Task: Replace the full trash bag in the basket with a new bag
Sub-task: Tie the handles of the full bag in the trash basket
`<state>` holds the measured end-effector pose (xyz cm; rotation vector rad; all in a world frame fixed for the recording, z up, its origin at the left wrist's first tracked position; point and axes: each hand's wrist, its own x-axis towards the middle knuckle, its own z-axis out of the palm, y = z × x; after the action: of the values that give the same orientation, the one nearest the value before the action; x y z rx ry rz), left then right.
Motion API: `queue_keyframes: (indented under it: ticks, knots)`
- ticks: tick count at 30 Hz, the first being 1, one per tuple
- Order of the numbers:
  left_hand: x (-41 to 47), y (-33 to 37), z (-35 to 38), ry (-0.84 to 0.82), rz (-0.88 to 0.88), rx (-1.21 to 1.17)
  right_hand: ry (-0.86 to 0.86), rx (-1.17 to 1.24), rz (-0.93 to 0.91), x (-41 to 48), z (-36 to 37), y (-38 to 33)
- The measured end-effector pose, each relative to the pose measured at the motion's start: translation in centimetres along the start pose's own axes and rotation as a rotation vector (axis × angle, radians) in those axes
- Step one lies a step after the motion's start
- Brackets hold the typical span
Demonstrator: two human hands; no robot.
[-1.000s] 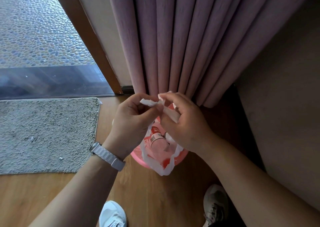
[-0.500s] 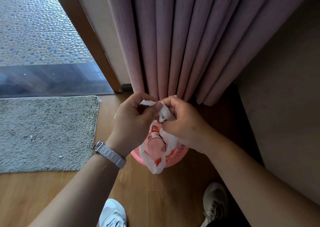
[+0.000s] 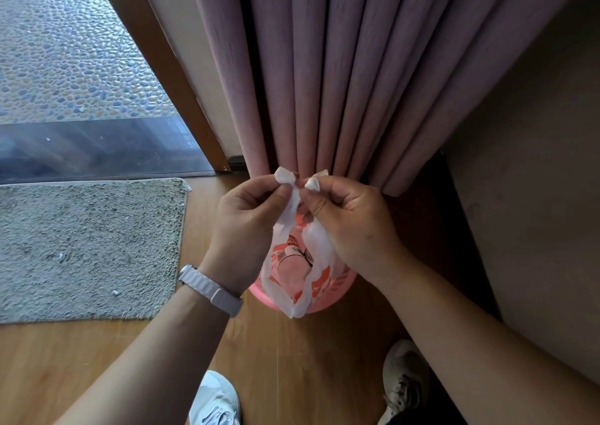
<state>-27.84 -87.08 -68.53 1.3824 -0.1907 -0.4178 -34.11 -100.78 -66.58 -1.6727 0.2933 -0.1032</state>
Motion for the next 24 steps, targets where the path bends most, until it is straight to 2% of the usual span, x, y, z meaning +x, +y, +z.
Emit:
queue_keyframes:
  ticks: [4,7,10,12,14,18,21,24]
  knots:
    - [0.1,0.0,0.0,0.002,-0.008,-0.101,0.007,0.030,0.040,-0.1,0.1,-0.2]
    - [0.1,-0.2,0.0,-0.061,-0.030,-0.204,0.007,0.057,0.055,-0.1,0.3,-0.2]
    - [0.4,-0.3,-0.3,-0.186,-0.096,-0.486,0.139,0.108,0.055,-0.1,0.8,-0.4]
    - [0.7,-0.2,-0.8,-0.203,-0.100,-0.595,0.195,0.150,0.068,0.1,0.8,-0.4]
    - [0.9,-0.3,-1.2,-0.198,-0.092,-0.653,0.171,0.219,0.088,0.3,0.6,-0.5]
    - [0.8,-0.2,-0.9,-0.245,-0.097,-0.739,0.061,0.562,0.090,0.7,0.1,-0.8]
    - [0.9,0.1,-0.8,-0.224,-0.073,-0.706,-0.037,0.582,0.054,0.6,0.2,-0.8]
    - [0.8,0.1,-0.5,-0.202,-0.066,-0.617,-0.049,0.612,0.054,0.8,0.1,-0.5]
